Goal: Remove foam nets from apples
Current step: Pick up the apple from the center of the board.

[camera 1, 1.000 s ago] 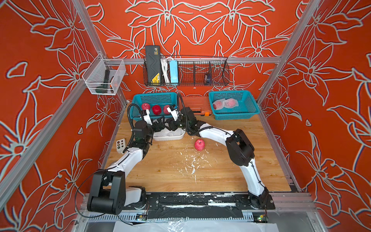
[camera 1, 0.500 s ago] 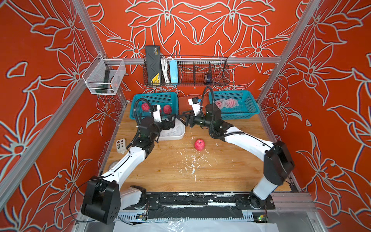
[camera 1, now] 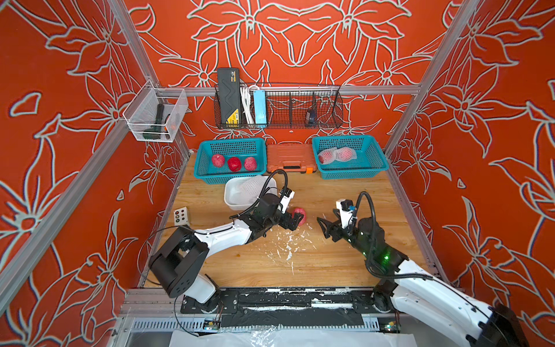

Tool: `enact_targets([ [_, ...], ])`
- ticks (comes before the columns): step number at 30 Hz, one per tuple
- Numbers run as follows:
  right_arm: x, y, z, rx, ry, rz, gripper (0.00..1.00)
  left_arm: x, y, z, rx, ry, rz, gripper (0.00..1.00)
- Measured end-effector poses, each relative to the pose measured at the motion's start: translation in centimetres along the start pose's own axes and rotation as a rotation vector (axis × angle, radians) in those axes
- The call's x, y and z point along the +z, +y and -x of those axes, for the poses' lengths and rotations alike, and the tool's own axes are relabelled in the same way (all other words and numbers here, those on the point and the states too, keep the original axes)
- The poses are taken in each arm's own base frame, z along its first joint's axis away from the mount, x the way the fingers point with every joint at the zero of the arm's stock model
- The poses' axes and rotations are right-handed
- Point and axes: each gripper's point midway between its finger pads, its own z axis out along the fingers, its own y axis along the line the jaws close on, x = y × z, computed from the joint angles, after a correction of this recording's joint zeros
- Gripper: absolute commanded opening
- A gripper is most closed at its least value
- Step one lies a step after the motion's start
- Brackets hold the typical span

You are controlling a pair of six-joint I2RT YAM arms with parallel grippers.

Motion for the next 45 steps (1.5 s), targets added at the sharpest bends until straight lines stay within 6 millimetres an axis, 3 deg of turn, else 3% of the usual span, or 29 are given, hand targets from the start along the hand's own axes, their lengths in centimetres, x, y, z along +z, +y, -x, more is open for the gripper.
enact_targets([
  [4,-0.3,-1.2,-2.6,-0.047,0.027,-0.048,0.85,1.3,0.1,-0.9,0.014,0.032,0.001,0.97],
  [15,1.8,-1.5,-4.4,-0.085,0.11,-0.065,0.85,4.9,0.2,-1.7,0.023,0.059,-0.016,0.97],
  [19,2.4,-1.4,-4.2,-0.084,0.118,-0.059,0.85,5.7,0.1,-2.0,0.023,0.06,-0.029,0.97],
  [23,2.5,-1.3,-3.7,-0.08,0.107,-0.059,0.85,6.3,0.3,-2.4,0.026,0.072,-0.027,0.81],
  [26,2.5,-1.4,-3.7,-0.079,0.106,-0.065,0.85,6.3,0.2,-2.5,0.03,0.074,-0.032,0.74],
  [30,2.5,-1.6,-3.6,-0.07,0.103,-0.079,0.85,6.4,0.0,-2.3,0.038,0.07,-0.042,0.54],
  [38,2.2,-2.2,-2.9,-0.061,0.078,-0.116,0.85,6.1,-0.5,-1.9,0.043,0.064,-0.056,0.47],
  [42,1.9,-2.4,-2.2,-0.06,0.051,-0.131,0.85,4.7,-1.0,0.1,0.064,0.017,-0.059,0.43],
  [45,1.6,-2.5,-1.5,-0.057,0.025,-0.138,0.85,2.9,-1.4,2.9,0.083,-0.055,-0.059,0.43],
])
